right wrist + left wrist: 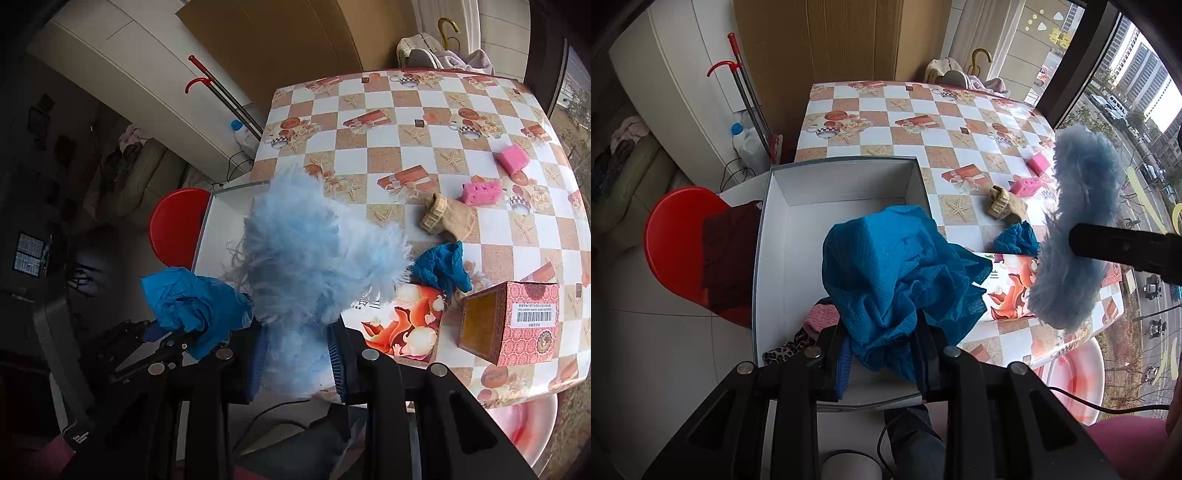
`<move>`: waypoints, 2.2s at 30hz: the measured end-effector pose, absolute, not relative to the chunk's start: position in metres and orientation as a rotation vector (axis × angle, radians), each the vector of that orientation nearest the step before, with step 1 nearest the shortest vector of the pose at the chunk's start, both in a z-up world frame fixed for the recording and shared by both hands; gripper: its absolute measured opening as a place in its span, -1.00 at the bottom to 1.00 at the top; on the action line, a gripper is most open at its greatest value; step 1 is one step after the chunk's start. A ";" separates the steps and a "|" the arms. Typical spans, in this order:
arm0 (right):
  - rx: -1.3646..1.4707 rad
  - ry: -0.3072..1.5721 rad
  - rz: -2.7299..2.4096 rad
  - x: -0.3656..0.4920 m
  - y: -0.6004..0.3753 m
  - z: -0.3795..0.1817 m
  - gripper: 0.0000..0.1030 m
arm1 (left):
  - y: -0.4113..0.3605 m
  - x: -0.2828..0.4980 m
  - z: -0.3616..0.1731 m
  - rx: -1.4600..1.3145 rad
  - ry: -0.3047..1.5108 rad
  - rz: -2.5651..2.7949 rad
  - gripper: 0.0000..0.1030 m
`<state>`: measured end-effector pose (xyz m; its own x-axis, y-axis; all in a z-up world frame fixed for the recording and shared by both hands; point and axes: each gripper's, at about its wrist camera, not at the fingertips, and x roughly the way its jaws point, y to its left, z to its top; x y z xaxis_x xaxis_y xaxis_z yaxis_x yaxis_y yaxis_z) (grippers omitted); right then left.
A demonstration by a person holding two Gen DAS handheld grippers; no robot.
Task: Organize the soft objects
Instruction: 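Carry the blue cloth with the left tool while the right tool carries the duster toward the white box, then open the left tool over the white box while the right tool releases the duster into it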
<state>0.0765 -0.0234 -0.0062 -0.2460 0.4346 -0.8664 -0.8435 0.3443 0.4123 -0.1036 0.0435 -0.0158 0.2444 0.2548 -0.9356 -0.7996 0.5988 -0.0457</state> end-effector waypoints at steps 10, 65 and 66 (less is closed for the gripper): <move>-0.489 1.322 1.321 0.052 -0.012 -0.006 -0.38 | 0.040 -0.127 -0.016 -0.633 1.075 0.841 -0.40; -0.707 1.373 1.410 0.005 0.032 -0.033 -0.38 | 0.059 -0.162 -0.038 -0.778 1.042 0.956 -0.40; -0.709 1.372 1.412 0.004 0.035 -0.033 -0.38 | 0.060 -0.162 -0.039 -0.777 1.044 0.956 -0.40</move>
